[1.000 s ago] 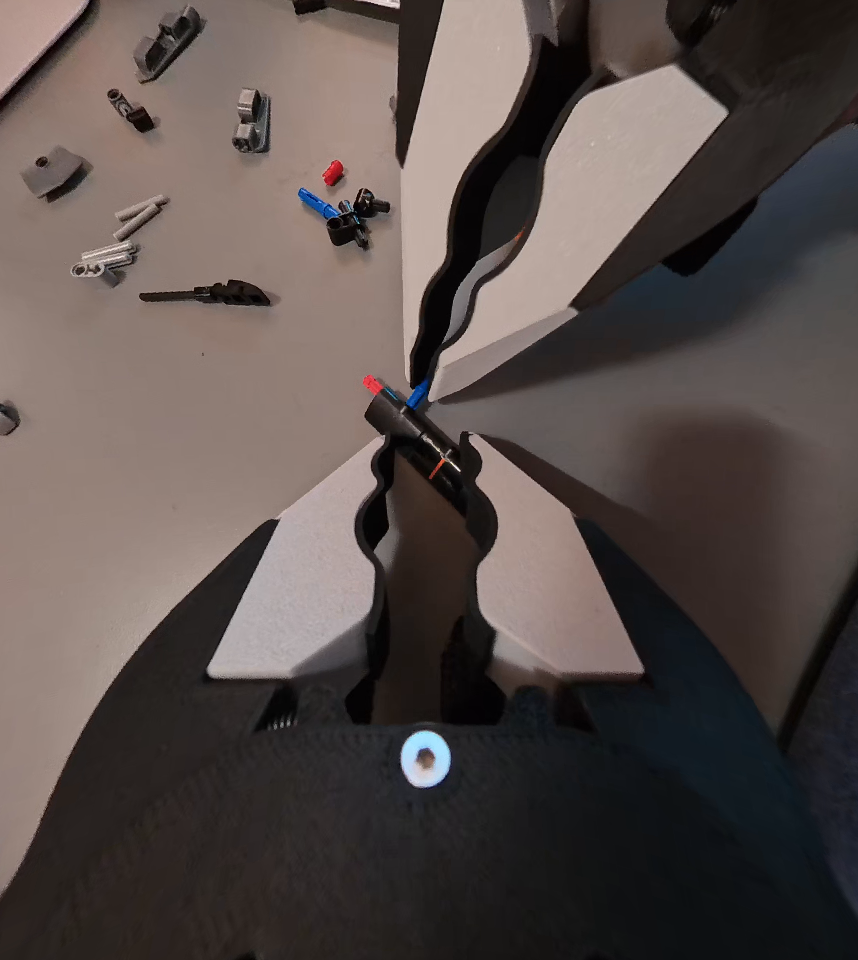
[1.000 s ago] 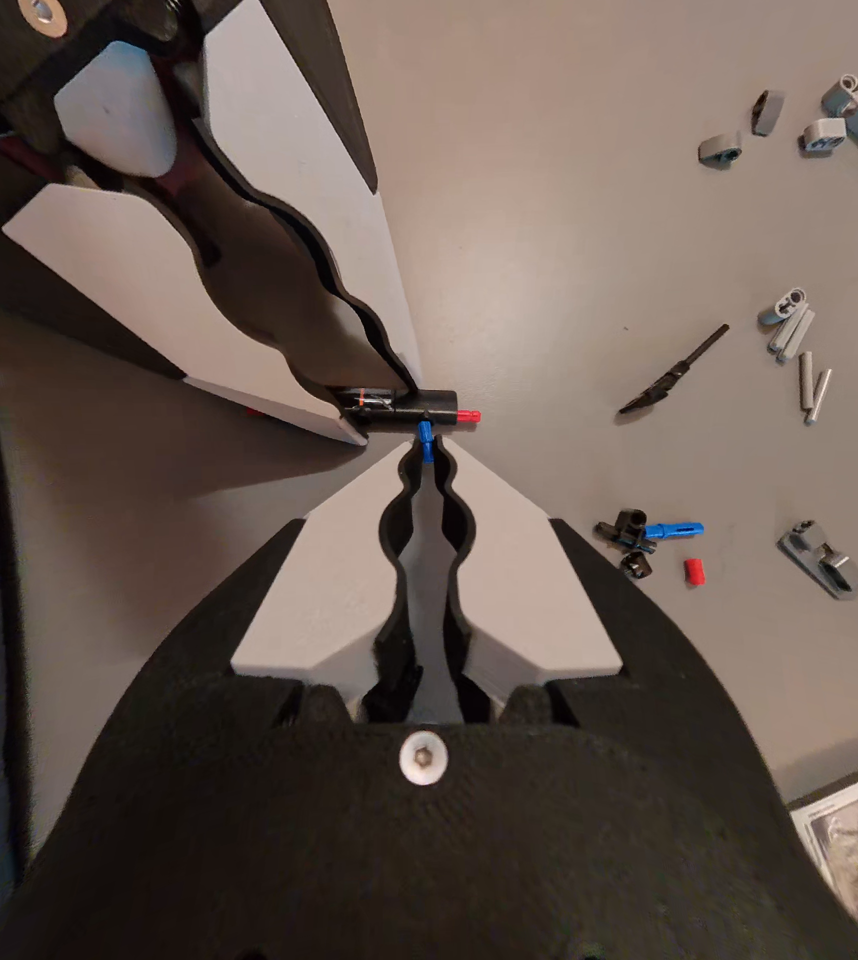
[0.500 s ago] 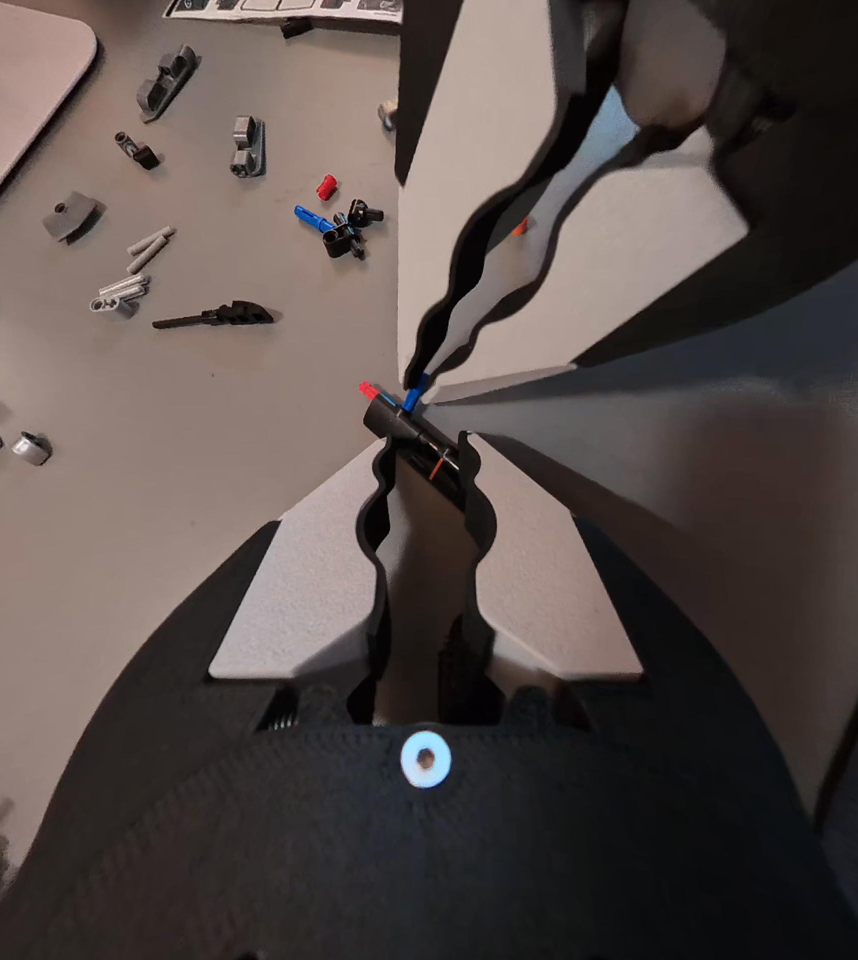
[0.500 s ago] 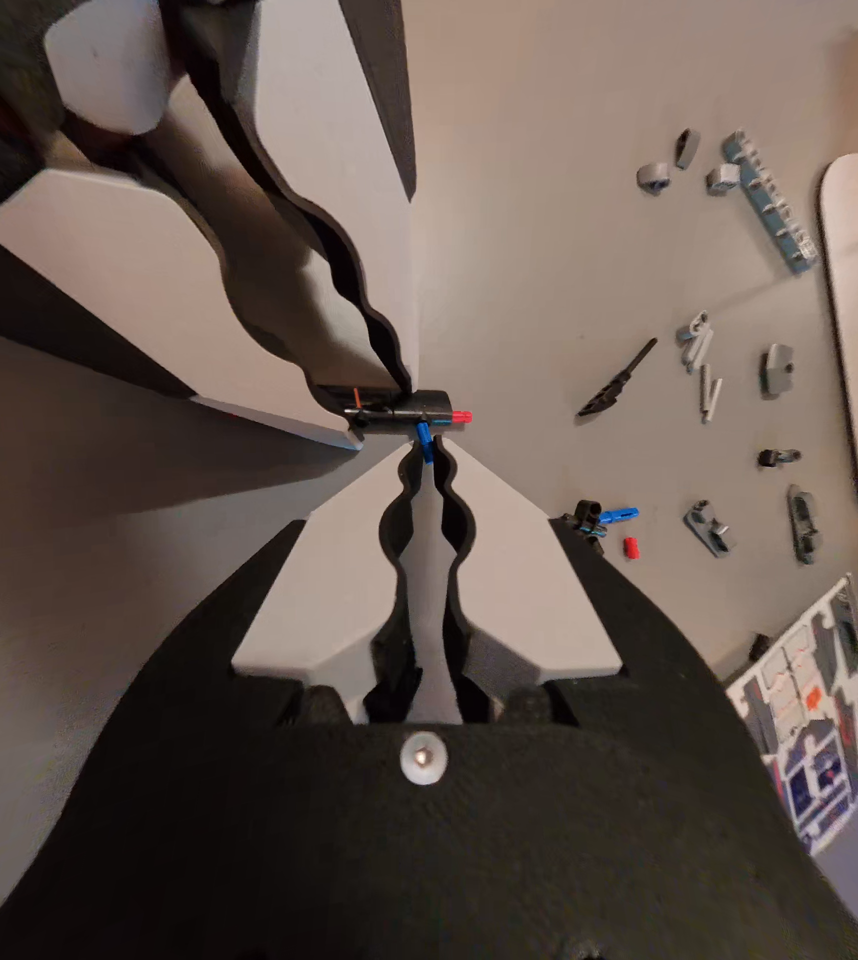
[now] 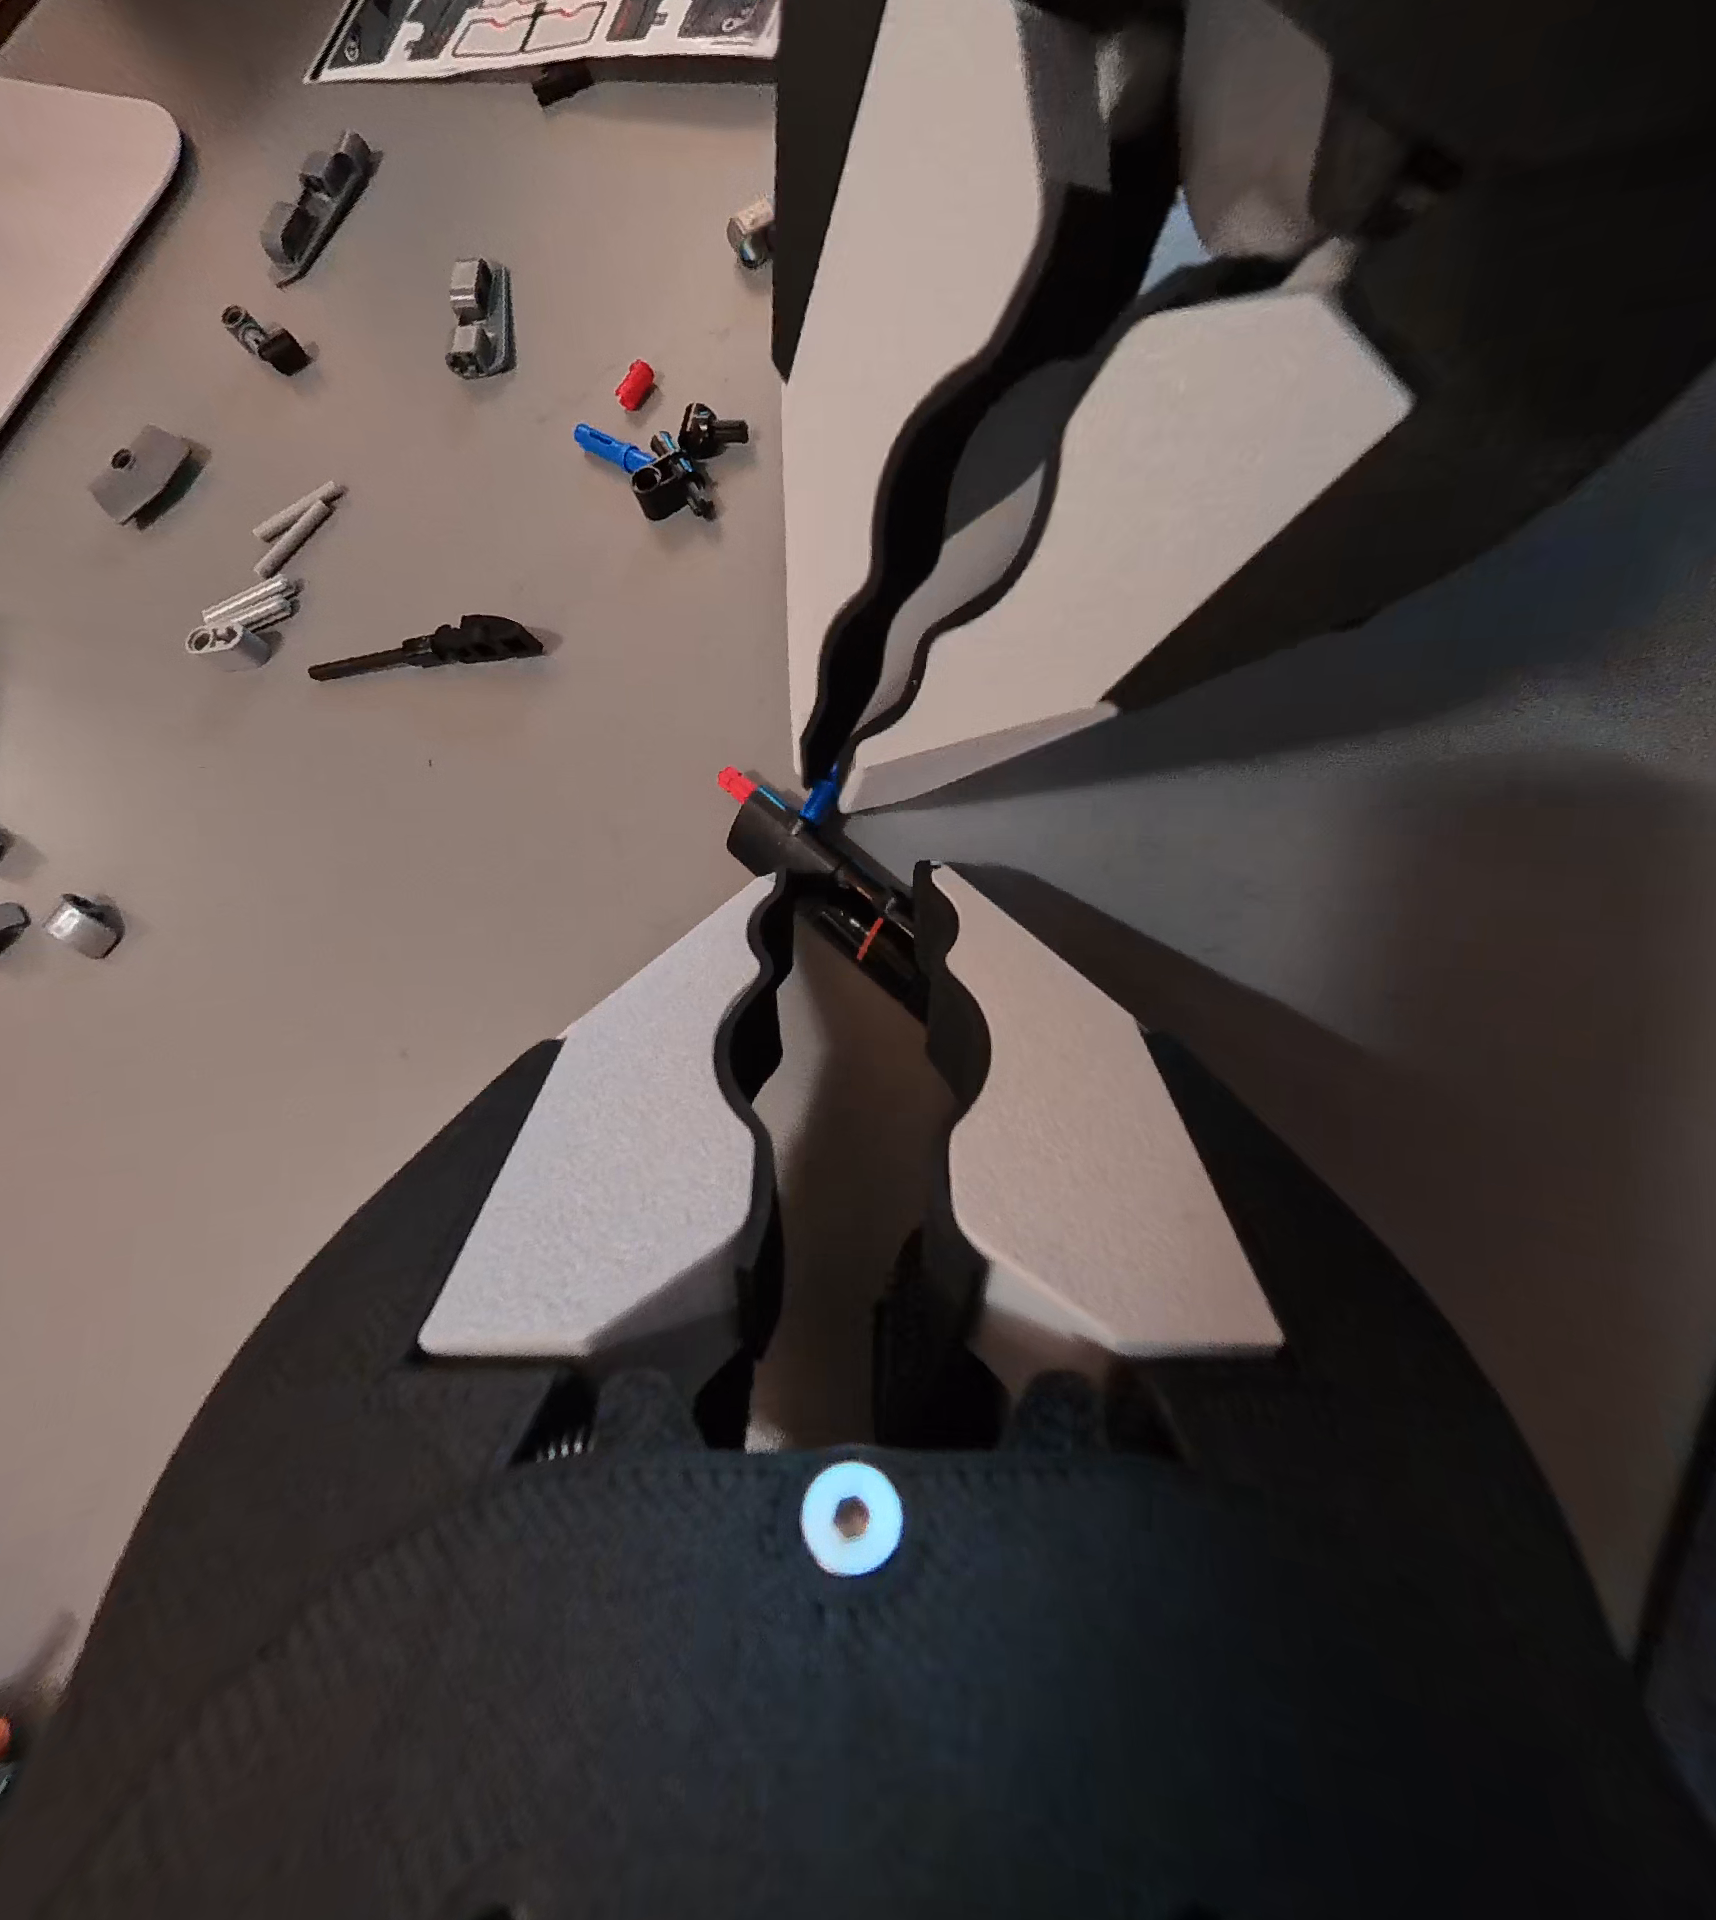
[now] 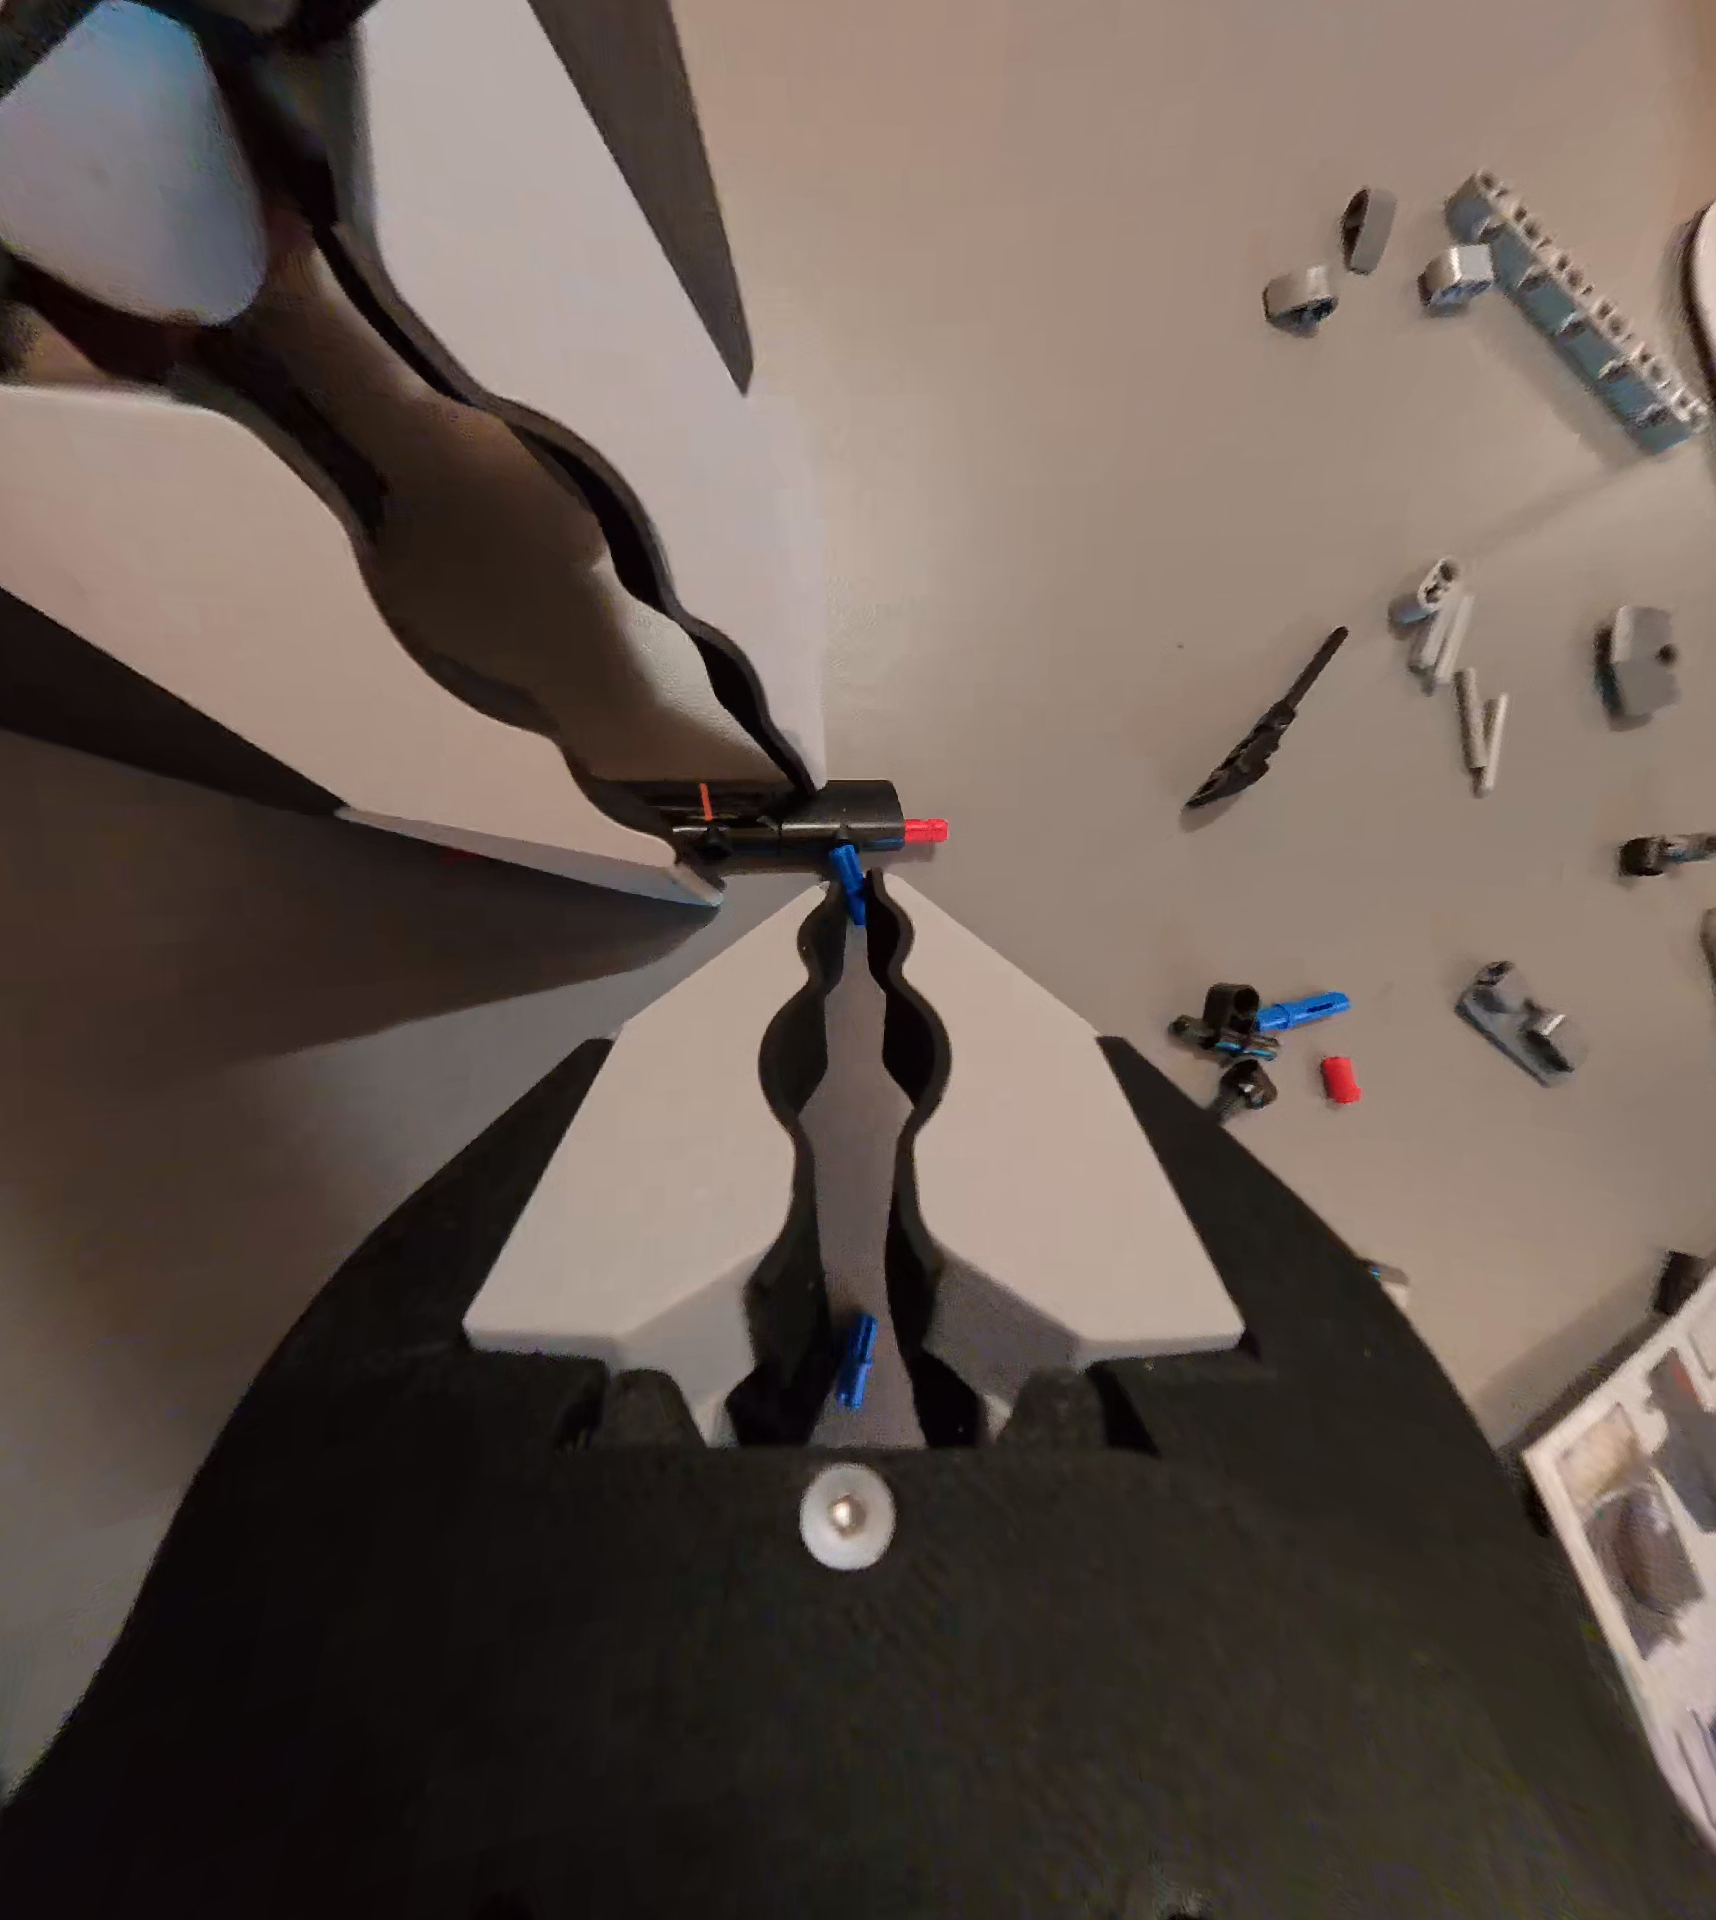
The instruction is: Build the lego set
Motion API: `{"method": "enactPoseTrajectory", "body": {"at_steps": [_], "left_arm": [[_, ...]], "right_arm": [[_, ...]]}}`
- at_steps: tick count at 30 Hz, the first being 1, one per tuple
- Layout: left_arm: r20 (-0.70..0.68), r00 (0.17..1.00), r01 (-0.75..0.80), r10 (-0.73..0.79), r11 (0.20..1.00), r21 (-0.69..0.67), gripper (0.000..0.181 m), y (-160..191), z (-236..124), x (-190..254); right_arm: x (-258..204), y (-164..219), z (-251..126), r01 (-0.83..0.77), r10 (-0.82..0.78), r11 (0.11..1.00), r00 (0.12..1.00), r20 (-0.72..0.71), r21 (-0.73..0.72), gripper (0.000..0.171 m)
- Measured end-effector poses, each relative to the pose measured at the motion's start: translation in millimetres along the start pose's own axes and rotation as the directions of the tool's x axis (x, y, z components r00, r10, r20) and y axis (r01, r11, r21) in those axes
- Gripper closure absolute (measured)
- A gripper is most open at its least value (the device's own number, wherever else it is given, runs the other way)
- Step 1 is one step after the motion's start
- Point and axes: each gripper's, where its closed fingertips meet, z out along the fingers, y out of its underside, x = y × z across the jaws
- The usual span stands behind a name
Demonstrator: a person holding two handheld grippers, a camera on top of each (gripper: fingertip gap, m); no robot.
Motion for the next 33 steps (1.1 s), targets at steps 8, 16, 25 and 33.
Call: {"method": "enactPoseTrajectory", "body": {"at_steps": [8,16,25,33], "left_arm": [[0.007,1.000,-0.010,0.010,1.000,0.030,0.150,-3,-4,-2],[0.105,0.945,-0.324,0.310,0.931,0.166,0.158,-37,-23,2],[0.160,0.887,-0.457,0.432,0.870,0.185,0.176,-45,-30,12],[0.162,0.928,-0.369,0.336,0.893,0.257,0.179,-54,-39,6]], "right_arm": [[-1,2,-10,-0.094,0.089,0.995,0.990,0.108,0.041,0.170],[-16,-21,-48,-0.330,0.233,0.937,0.837,0.496,0.116,0.170],[-19,-23,-58,-0.412,0.286,0.908,0.742,0.606,0.075,0.170],[-11,-35,-69,-0.569,0.345,0.811,0.654,0.673,0.136,0.170]]}}
